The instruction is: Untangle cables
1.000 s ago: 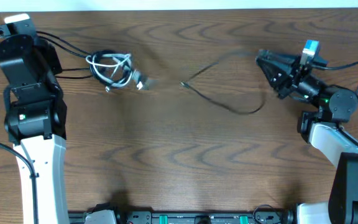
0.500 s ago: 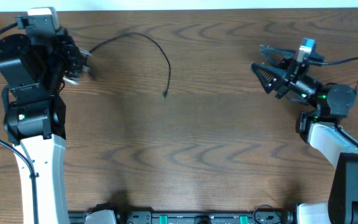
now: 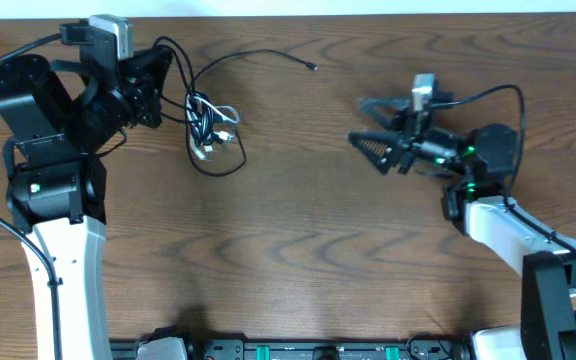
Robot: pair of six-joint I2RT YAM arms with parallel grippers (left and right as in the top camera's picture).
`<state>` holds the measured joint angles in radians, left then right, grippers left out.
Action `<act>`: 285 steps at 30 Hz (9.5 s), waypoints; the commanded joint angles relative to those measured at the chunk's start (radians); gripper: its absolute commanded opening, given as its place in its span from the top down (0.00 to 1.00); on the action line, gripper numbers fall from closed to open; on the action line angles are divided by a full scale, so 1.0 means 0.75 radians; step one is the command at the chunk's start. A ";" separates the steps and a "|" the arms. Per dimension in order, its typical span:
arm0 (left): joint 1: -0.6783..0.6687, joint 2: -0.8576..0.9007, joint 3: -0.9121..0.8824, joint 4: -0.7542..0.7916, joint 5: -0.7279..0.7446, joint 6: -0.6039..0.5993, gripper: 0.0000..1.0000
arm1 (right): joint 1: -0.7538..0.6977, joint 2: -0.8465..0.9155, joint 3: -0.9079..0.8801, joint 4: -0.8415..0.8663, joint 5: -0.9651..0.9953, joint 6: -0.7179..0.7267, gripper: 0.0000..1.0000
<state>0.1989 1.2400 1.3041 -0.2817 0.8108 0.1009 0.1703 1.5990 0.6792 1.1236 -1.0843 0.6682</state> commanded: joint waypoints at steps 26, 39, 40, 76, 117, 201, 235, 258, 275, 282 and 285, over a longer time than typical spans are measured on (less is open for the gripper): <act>-0.180 0.000 0.021 0.148 1.016 -0.013 0.92 | 0.137 -0.014 0.010 -0.030 0.062 -1.342 0.09; -0.369 0.008 0.020 0.137 1.013 0.064 0.92 | 0.166 -0.014 0.010 0.100 -0.082 -1.341 0.20; -0.370 0.011 0.020 0.140 1.013 0.064 0.92 | 0.177 -0.014 0.010 0.103 -0.106 -1.341 0.21; -0.401 0.130 0.020 0.149 0.652 -0.017 0.11 | -0.106 -0.024 0.010 0.603 0.060 -0.012 0.99; -0.608 0.179 -0.051 -0.297 0.150 0.484 0.11 | 0.092 -0.033 0.048 0.603 0.050 0.080 0.99; -0.526 0.287 -0.051 -0.372 0.114 0.678 0.37 | 0.010 -0.047 0.100 0.603 0.006 0.274 0.99; -0.675 0.420 -0.051 -0.172 0.150 0.868 0.30 | 0.111 -0.048 0.235 0.603 -0.158 0.463 0.99; -0.622 0.419 -0.051 -0.521 0.339 1.183 0.30 | 0.111 -0.048 0.237 0.603 -0.152 0.465 0.99; -0.624 0.419 -0.051 -0.513 0.511 1.181 0.60 | 0.212 -0.048 0.237 0.603 -0.175 0.464 0.99; -0.700 0.419 -0.051 -0.522 0.511 1.181 0.77 | 0.212 -0.047 0.237 0.603 -0.174 0.464 0.98; -0.733 0.419 -0.051 -0.521 0.510 1.181 0.85 | 0.212 -0.047 0.236 0.602 -0.174 0.464 0.98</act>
<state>-0.3271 1.5513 1.2663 -0.6739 1.1660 0.9768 0.3164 1.5761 0.8356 1.5383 -1.2217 1.0084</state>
